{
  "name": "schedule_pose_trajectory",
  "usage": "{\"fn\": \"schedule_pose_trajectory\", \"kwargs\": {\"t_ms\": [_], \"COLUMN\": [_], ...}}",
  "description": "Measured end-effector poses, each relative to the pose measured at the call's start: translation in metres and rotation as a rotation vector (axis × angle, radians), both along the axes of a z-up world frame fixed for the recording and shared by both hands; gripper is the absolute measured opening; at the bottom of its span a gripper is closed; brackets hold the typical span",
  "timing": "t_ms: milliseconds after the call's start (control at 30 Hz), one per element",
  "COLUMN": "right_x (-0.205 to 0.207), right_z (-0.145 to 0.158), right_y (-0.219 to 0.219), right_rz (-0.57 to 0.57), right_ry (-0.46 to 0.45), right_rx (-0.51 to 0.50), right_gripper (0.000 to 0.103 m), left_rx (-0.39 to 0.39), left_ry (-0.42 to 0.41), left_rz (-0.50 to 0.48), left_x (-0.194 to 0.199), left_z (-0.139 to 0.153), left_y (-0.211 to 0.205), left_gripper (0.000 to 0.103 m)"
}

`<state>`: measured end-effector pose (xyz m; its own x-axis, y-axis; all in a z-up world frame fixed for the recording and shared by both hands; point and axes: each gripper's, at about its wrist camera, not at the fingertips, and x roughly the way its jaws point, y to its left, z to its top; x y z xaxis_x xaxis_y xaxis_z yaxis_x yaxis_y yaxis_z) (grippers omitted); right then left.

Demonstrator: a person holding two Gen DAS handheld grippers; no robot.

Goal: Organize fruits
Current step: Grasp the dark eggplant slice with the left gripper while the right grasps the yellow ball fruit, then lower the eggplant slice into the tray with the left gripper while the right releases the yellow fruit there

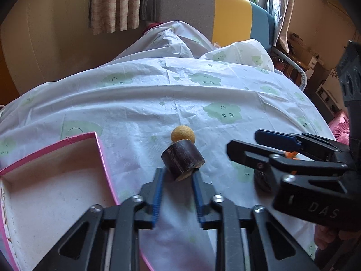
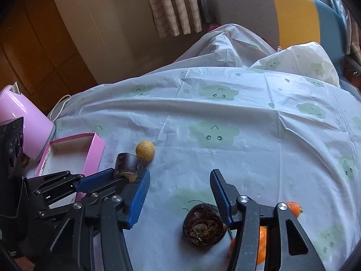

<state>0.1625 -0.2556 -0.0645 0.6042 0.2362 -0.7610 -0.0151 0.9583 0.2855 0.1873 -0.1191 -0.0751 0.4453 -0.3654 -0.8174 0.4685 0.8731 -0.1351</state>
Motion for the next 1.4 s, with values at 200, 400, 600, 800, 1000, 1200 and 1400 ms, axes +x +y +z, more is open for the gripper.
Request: {"fn": "schedule_pose_trajectory", "kwargs": {"t_ms": [200, 400, 600, 800, 1000, 1200, 1400], "right_x": [0.016, 0.033, 0.042, 0.05, 0.063, 0.062, 0.046], "right_z": [-0.003, -0.009, -0.015, -0.015, -0.023, -0.019, -0.008], "right_y": [0.011, 0.01, 0.014, 0.017, 0.025, 0.028, 0.022], "right_rz": [0.028, 0.04, 0.067, 0.086, 0.103, 0.134, 0.106], "right_ry": [0.007, 0.028, 0.052, 0.058, 0.089, 0.09, 0.067], "right_rx": [0.007, 0.042, 0.082, 0.124, 0.151, 0.142, 0.136], "right_gripper": [0.042, 0.038, 0.038, 0.038, 0.038, 0.024, 0.024], "left_rx": [-0.036, -0.028, 0.0, -0.047, -0.041, -0.07, -0.096], "left_ry": [0.034, 0.038, 0.014, 0.013, 0.001, 0.021, -0.007], "left_rz": [-0.037, -0.047, -0.022, 0.003, 0.027, 0.032, 0.02], "left_x": [0.007, 0.014, 0.017, 0.016, 0.016, 0.017, 0.005], "left_z": [-0.002, -0.005, -0.007, 0.0, 0.001, 0.002, 0.019], "left_y": [-0.001, -0.009, -0.01, 0.006, 0.01, 0.012, 0.009], "left_gripper": [0.045, 0.047, 0.043, 0.042, 0.042, 0.042, 0.042]}}
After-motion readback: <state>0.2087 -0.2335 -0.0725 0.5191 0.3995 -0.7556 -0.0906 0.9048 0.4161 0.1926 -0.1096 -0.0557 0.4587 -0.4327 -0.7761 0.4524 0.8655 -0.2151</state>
